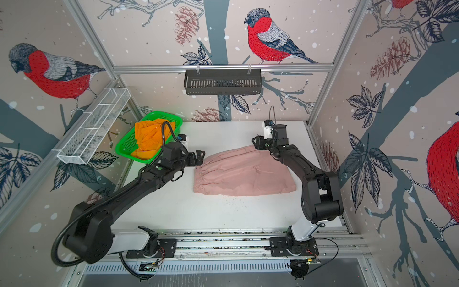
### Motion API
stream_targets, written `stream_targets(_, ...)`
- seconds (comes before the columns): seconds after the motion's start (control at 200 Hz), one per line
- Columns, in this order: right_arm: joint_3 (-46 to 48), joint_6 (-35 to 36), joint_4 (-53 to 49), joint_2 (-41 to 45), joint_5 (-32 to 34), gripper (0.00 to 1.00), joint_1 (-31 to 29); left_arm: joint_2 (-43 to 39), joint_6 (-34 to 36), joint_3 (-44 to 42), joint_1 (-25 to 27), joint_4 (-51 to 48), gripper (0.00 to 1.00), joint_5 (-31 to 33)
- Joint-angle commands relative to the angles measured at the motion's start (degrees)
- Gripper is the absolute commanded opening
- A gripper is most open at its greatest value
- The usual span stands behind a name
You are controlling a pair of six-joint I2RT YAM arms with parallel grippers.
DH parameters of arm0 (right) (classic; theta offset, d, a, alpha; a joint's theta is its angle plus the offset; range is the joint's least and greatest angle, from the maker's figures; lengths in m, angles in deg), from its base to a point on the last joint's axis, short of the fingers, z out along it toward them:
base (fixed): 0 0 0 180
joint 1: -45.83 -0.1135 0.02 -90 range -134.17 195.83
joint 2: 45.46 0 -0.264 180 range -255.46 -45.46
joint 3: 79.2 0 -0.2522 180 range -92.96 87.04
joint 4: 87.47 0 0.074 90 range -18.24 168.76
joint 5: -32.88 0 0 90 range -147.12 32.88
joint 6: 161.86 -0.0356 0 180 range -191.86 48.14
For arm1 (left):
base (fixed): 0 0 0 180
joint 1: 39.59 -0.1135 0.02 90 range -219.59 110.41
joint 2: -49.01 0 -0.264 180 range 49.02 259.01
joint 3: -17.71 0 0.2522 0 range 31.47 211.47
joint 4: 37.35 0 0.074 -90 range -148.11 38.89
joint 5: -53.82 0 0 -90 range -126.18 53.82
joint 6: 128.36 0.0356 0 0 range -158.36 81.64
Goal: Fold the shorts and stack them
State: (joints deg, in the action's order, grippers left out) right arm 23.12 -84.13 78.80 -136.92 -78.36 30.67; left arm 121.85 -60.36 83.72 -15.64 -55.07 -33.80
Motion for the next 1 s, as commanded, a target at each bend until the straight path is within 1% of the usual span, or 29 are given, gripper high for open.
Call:
stream_targets(0.0,2.60,5.16,-0.52,4.04,3.95,0.58,-6.70,-4.33,1.66,2.47,-1.71,-11.47,0.98,5.33)
stream_targets(0.065,3.71,6.91,-1.12,6.14,8.19,0.61,-13.07,-7.76,1.92,3.06,-4.06,-14.59,0.98,2.75)
stream_targets(0.125,4.32,8.61,-2.12,7.22,11.85,0.62,-18.79,-11.12,2.47,1.79,-6.48,-15.17,0.98,-0.03)
stream_targets(0.195,4.33,10.08,-3.20,7.78,16.72,0.63,-25.30,-14.21,3.03,0.15,-8.76,-15.83,0.98,-0.74)
stream_targets(0.245,4.16,11.77,-3.91,7.75,20.34,0.63,-30.29,-15.38,3.22,-0.54,-10.16,-16.76,0.98,-0.81)
stream_targets(0.34,3.81,15.13,-4.77,6.73,29.22,0.66,-39.49,-16.44,4.50,-0.53,-12.75,-19.36,0.98,-3.25)
stream_targets(0.43,3.35,17.66,-5.29,4.70,34.41,0.69,-45.87,-17.91,4.90,-1.64,-15.44,-19.22,0.98,-7.11)
stream_targets(0.545,0.90,20.65,-8.18,-0.11,39.89,0.71,-52.24,-19.39,4.10,-4.19,-18.36,-16.92,0.98,-11.98)
stream_targets(0.605,0.07,22.15,-8.98,-2.99,43.09,0.72,-55.06,-19.23,3.95,-4.19,-19.89,-17.43,0.98,-13.00)
stream_targets(0.65,-0.61,23.06,-9.44,-5.40,44.21,0.73,-56.41,-19.27,4.28,-4.11,-20.54,-17.86,0.98,-13.00)
stream_targets(0.755,-3.26,25.08,-11.13,-11.46,47.37,0.74,-58.41,-19.49,5.02,-3.78,-21.77,-18.73,0.98,-11.17)
stream_targets(0.865,-5.41,26.90,-11.41,-16.20,51.06,0.77,-59.24,-19.66,4.76,-3.73,-23.10,-19.06,0.98,-10.20)
stream_targets(0.995,-7.33,27.33,-11.23,-19.94,53.29,0.79,-59.11,-18.35,4.31,-4.17,-24.12,-19.19,0.98,-12.10)
